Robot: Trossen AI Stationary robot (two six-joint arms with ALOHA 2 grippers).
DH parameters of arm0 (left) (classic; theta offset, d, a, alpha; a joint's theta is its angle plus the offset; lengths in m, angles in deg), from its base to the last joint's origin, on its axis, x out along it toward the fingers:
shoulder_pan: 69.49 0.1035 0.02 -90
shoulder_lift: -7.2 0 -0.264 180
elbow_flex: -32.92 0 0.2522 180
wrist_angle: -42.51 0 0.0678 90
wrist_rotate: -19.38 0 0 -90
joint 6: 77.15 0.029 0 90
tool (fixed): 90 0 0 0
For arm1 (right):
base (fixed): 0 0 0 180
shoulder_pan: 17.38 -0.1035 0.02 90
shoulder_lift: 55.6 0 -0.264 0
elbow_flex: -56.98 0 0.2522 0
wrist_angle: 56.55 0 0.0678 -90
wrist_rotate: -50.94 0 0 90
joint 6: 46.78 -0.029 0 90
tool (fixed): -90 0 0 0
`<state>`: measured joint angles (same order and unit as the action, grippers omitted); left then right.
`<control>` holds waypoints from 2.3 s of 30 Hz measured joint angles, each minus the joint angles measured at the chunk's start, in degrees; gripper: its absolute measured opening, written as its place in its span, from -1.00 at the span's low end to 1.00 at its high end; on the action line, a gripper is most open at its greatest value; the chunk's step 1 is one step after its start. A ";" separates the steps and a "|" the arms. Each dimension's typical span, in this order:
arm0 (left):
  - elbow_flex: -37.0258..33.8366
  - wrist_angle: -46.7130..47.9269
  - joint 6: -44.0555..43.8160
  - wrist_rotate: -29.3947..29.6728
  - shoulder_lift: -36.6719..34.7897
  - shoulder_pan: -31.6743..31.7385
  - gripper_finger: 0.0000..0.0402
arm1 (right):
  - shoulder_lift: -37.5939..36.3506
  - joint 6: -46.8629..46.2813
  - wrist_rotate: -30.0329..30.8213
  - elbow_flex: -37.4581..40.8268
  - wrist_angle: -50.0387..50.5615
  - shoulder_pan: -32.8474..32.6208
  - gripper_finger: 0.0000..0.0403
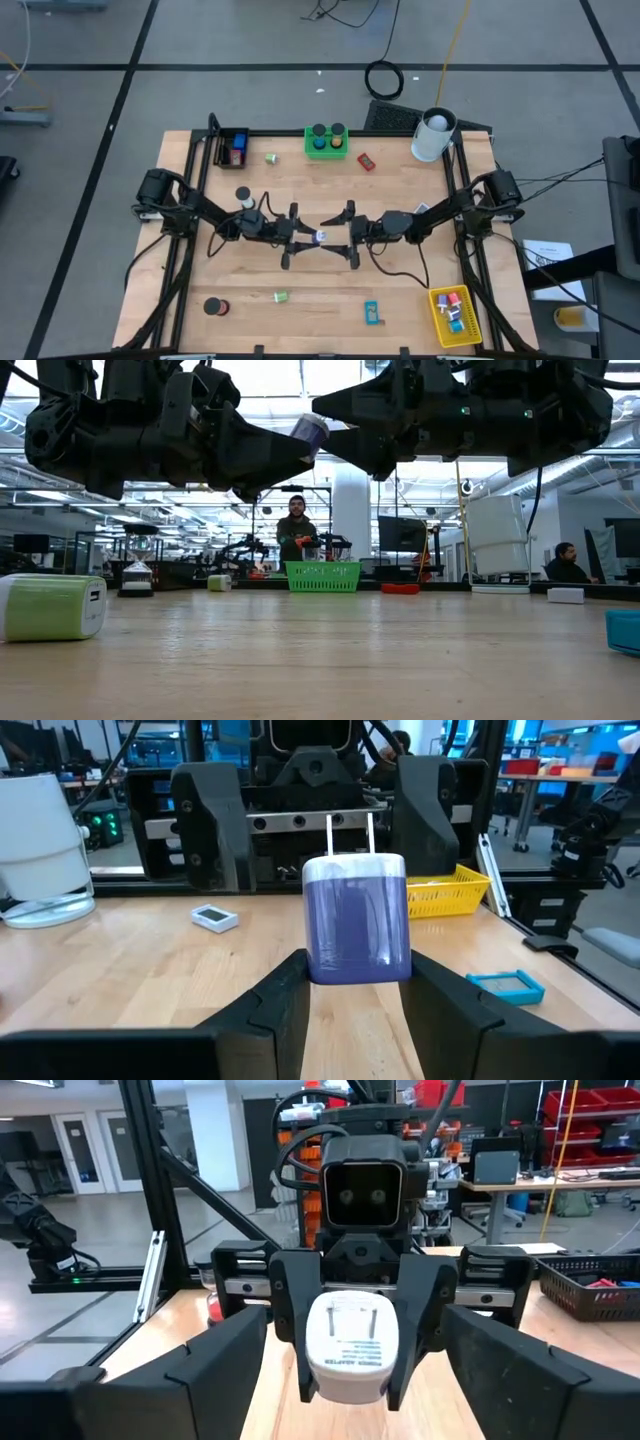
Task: Pick & Place Office items
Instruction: Put the purple charger adapter into the yellow basket
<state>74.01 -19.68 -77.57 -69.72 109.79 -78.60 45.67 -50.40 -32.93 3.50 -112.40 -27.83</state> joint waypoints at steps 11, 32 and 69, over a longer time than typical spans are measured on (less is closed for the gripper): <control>0.71 -1.05 0.32 0.63 0.00 0.09 -0.28 | 5.95 1.56 -0.05 -2.06 -6.85 0.02 0.33; 2.36 0.73 1.85 0.58 -0.02 0.02 -0.28 | 12.26 7.54 0.00 -6.41 -15.88 -0.76 -0.34; 2.36 8.96 1.87 2.10 -0.09 0.13 0.05 | -38.20 -47.69 27.28 -5.66 94.88 -27.79 -0.40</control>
<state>76.37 -10.72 -75.70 -67.62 109.70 -78.46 7.47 -98.09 -5.65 -2.16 -17.52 -55.63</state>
